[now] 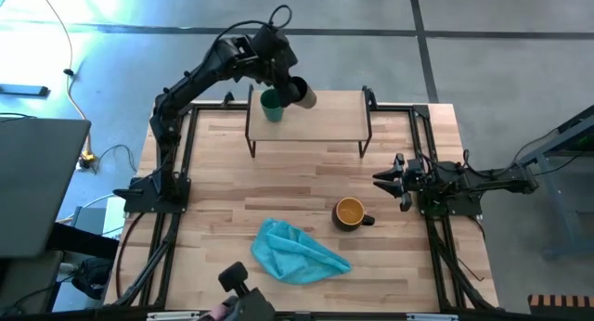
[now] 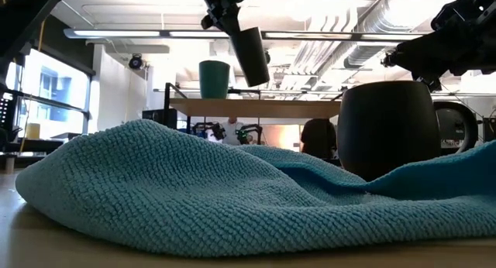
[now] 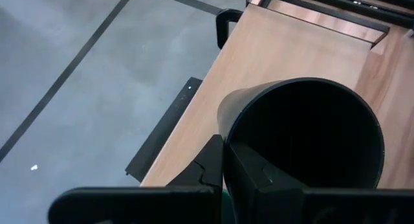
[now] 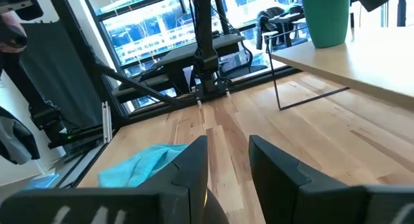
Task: Stack small to large cups/mugs on shelf
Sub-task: Put the black cup on the shelf
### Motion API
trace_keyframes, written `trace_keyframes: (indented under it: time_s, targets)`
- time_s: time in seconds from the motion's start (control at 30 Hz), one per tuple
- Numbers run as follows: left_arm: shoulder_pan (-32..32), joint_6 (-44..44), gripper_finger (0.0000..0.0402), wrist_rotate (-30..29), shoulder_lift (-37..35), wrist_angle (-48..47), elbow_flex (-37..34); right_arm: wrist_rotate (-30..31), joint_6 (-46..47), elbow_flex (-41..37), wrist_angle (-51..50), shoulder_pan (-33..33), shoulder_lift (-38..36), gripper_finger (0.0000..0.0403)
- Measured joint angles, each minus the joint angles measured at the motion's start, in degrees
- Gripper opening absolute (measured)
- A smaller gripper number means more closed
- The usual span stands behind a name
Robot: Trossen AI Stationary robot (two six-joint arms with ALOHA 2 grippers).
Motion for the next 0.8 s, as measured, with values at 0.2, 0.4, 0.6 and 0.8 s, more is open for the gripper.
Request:
trace_keyframes:
  time_s: [0.2, 0.4, 0.6, 0.8]
  targets:
    - [0.74, 0.39, 0.0, 2.0, 0.12, 0.09, 0.0, 1.08, -0.91, 0.0, 0.14, -0.02, 0.0, 0.0103]
    - [0.71, 1.36, 0.0, 2.56, 0.33, -0.04, 0.01, 2.08, -1.17, 0.0, 0.28, -0.02, 0.0, 0.0103]
    - [0.7, 2.21, 0.0, 3.73, 0.33, -1.08, 0.0, 2.12, -1.17, 0.0, 0.28, -0.02, 0.0, 0.0103]
    - [0.67, 3.02, 0.0, 4.91, 0.33, -2.27, 0.0, 2.12, -0.99, 0.0, 0.43, -0.01, 0.0, 0.0103]
